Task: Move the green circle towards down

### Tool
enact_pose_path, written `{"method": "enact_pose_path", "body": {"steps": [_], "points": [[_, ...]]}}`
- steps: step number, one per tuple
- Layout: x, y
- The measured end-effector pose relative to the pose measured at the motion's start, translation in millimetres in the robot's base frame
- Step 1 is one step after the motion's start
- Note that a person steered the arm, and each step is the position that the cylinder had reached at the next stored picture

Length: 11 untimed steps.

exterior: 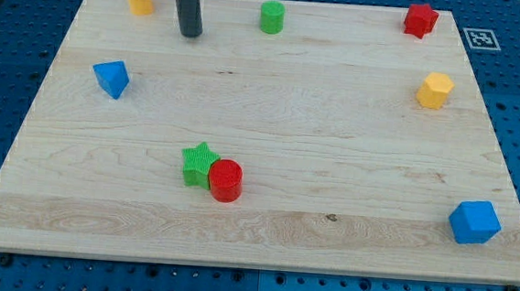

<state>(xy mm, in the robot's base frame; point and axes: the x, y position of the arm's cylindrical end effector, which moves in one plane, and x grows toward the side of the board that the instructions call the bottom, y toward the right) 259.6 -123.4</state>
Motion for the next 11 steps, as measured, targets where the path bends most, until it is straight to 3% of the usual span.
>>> {"method": "enact_pose_path", "body": {"steps": [2,4,5,8,9,11], "points": [[-52.7,43.0],[-40.7,160.9],[-1.2,157.1],[-66.5,157.2],[-57.1,133.0],[6.9,95.6]]}}
